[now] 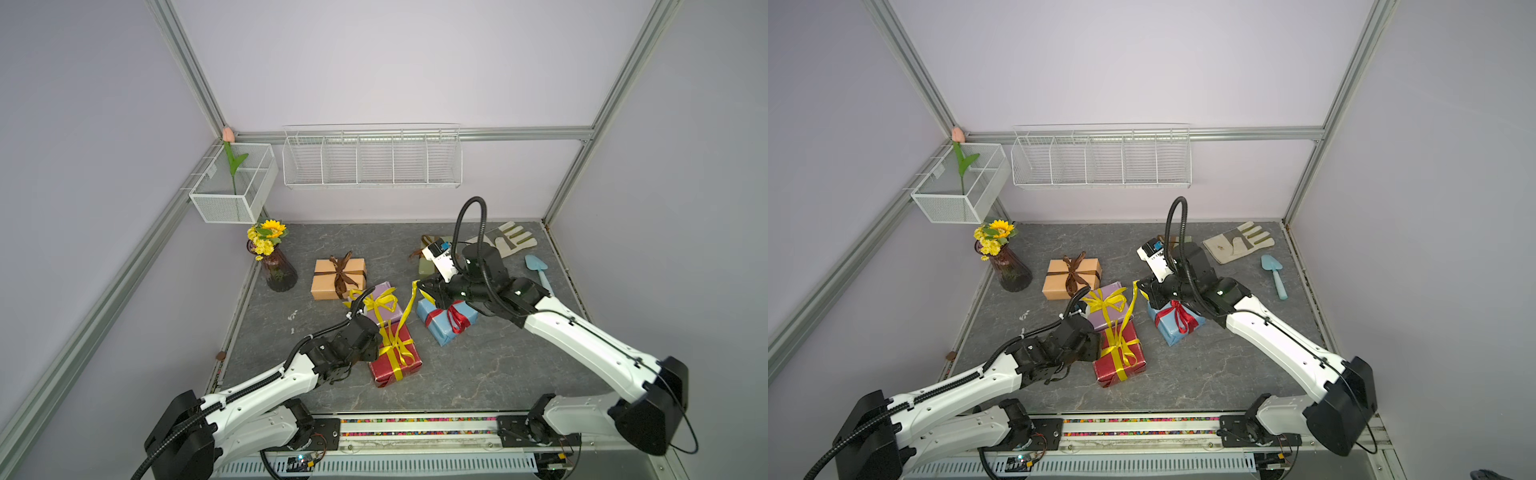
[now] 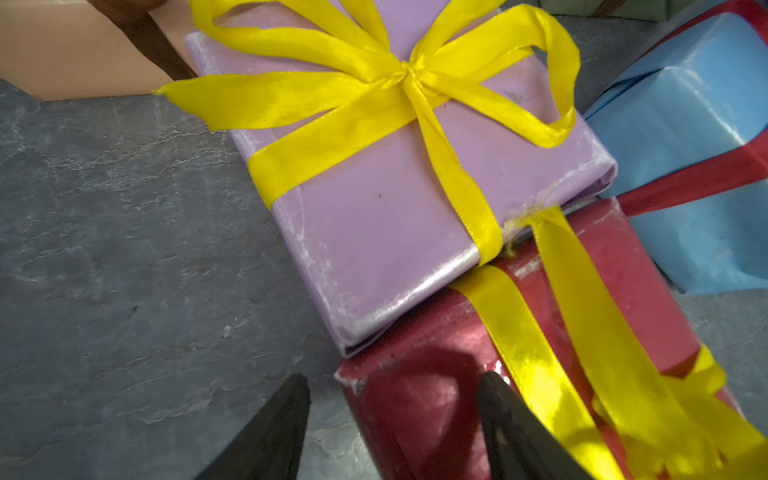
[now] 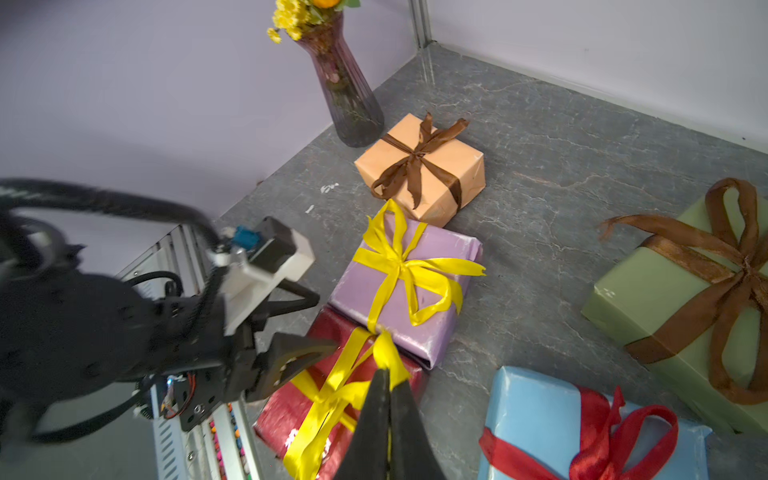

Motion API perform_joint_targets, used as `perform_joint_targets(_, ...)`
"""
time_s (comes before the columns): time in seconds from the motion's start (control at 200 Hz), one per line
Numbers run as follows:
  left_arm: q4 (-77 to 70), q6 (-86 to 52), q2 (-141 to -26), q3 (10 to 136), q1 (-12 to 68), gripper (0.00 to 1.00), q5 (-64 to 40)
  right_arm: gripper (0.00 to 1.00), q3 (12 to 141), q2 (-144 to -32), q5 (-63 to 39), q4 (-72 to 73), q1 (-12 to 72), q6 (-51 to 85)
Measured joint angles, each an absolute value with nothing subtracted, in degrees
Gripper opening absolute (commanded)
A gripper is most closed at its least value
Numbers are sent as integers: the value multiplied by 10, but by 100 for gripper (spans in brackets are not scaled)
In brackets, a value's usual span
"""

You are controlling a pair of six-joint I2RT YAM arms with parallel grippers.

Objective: Untie the ribbon bows on the gift boxes
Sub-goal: Untie the ribbon from the gift box.

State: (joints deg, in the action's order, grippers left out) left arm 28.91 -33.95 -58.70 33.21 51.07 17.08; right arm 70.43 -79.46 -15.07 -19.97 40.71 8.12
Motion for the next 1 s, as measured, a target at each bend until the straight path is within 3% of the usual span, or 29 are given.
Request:
perform_joint_targets(0.14,326,-319,-559,356,511,67,161,7,769,-886,-133,-229,395,82)
perform_joint_targets(0.23,336,-296,-543,366,511,67,144,13,820,-933,-102,-263,391,81)
perform_joint_targets(0.345,334,-268,-538,368,511,66,114,30,891,-983,-64,-311,390,76)
perform_joint_targets(0.435,329,-253,-543,368,511,65,86,56,916,-995,-36,-342,390,72)
perform_joint_targets(0.495,326,-247,-549,368,511,64,73,63,920,-994,-16,-361,390,65)
perform_joint_targets(0.755,318,-223,-585,370,511,60,30,63,851,-927,-4,-400,406,62)
perform_joint_targets(1.0,313,-203,-607,379,511,55,10,58,680,-812,-89,-385,482,91)
